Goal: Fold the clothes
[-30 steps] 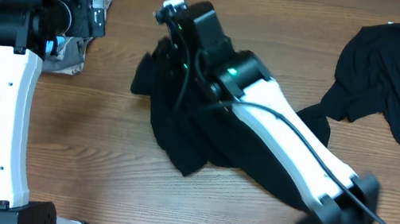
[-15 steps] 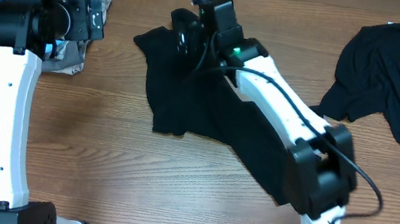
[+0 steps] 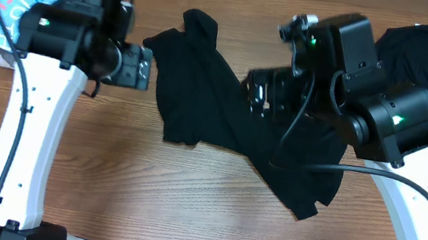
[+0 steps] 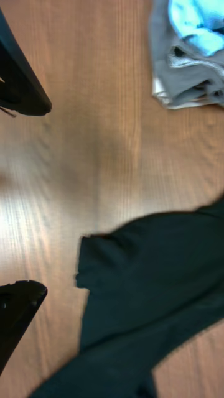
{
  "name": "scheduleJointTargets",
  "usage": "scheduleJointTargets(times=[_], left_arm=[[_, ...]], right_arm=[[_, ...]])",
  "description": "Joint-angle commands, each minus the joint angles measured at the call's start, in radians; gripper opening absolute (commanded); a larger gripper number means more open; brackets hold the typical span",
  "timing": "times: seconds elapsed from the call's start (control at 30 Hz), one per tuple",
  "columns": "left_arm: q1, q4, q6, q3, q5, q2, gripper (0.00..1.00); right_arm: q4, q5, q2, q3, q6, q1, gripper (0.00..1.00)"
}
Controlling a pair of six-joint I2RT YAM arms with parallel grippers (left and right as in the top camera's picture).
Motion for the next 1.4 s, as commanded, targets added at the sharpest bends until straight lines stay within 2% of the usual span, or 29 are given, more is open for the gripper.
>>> scheduleJointTargets(times=[0.0, 0.07, 0.1, 0.3, 0.37, 0.5, 0.7, 1.0, 1.13, 1.23, 1.37], left_arm=[[-0.065, -0.049, -0.080, -0.008, -0.078, -0.012, 0.86], [-0.097, -0.077, -0.098, -0.010, -0.088, -0.011, 0.84], [-0.129, -0.114, -0.163, -0.020, -0.132, -0.012, 0.84], [-0.222, -0.093, -0.254, -0.163, -0.174, -0.021, 0.84], [-0.255, -0.022, -0.257, -0.257, -0.166, -0.025, 0.85], [-0.323, 0.229, -0.203, -0.467, -0.163, -0.026, 0.88], [-0.346, 0.561, -0.023, -0.668, -0.022, -0.024, 0.93], [-0.343, 0.830, 0.014, -0.863, 0.012, -0.020, 0.93], [-0.343, 0.921, 0.013, -0.937, 0.012, -0.004, 0.93], [-0.343, 0.966, 0.013, -0.974, 0.011, 0.003, 0.89], [-0.343, 0.997, 0.013, -0.983, 0.008, 0.006, 0.70]], right_arm=[[-0.063, 0.071, -0.016, -0.003, 0.109, 0.001, 1.00], [-0.105, 0.163, -0.034, -0.003, 0.187, 0.001, 1.00], [-0.135, 0.237, -0.060, -0.003, 0.253, 0.001, 1.00], [-0.169, 0.261, -0.137, -0.005, 0.284, 0.000, 1.00], [-0.184, 0.261, -0.147, -0.010, 0.284, 0.000, 1.00], [-0.185, 0.260, -0.148, -0.064, 0.280, 0.001, 1.00], [-0.109, 0.260, -0.148, -0.196, 0.285, 0.001, 1.00], [0.013, 0.253, -0.148, -0.362, 0.288, 0.001, 1.00], [0.048, 0.253, -0.148, -0.383, 0.288, 0.001, 1.00], [0.068, 0.253, -0.146, -0.384, 0.288, 0.001, 1.00], [0.094, 0.253, -0.146, -0.384, 0.288, 0.001, 1.00]])
